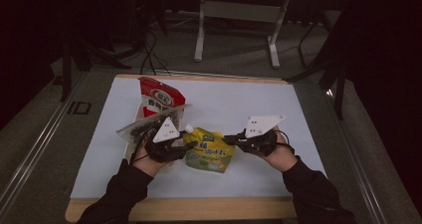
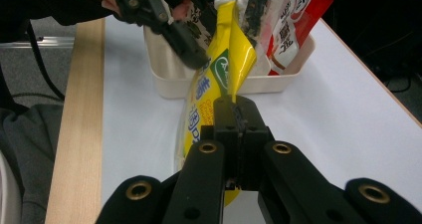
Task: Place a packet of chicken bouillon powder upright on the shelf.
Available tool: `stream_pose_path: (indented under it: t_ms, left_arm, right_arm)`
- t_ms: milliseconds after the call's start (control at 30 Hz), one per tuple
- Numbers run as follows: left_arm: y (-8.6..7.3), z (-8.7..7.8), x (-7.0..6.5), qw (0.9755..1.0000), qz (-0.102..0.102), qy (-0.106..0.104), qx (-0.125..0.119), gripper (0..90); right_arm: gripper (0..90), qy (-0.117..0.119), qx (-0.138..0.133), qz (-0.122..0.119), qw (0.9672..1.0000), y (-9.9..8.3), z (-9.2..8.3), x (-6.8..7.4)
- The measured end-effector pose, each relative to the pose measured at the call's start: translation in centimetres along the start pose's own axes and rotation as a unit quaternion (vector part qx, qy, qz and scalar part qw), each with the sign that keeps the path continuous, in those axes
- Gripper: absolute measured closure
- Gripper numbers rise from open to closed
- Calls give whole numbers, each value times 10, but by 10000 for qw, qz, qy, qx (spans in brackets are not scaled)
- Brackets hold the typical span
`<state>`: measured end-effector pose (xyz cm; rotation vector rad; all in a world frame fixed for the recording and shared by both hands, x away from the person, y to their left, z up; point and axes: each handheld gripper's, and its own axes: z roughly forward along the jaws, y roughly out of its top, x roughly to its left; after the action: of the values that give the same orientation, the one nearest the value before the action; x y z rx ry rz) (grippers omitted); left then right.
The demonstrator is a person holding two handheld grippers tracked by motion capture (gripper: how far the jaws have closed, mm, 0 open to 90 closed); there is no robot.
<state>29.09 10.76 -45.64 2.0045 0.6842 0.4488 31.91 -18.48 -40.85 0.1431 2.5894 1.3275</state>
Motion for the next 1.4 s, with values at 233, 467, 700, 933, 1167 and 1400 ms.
stream_pose_path:
  t_ms: [233,467,700,933,1167,1400]
  left_arm:
    - [-1,-5,-2,9998,118,146,0,860]
    - [-4,-7,-3,9994,328,72,-96,900]
    - [-6,-9,-3,9992,379,-36,-145,900]
    - [-7,-9,-2,9993,353,-29,-132,900]
    - [-7,-9,-2,9993,355,-77,-119,900]
    - [-6,-9,-3,9993,338,-124,-110,900]
  right_arm:
    - [899,-77,15,71,9999,-3,1,-3]
    - [835,-186,-1,230,9996,-5,1,-9]
    - [545,-531,40,459,9975,-7,-1,-20]
    - [417,-679,63,768,9947,-19,3,-33]
    - [396,-320,157,953,9948,-26,15,-40]
    - [543,160,225,958,9950,-27,27,-40]
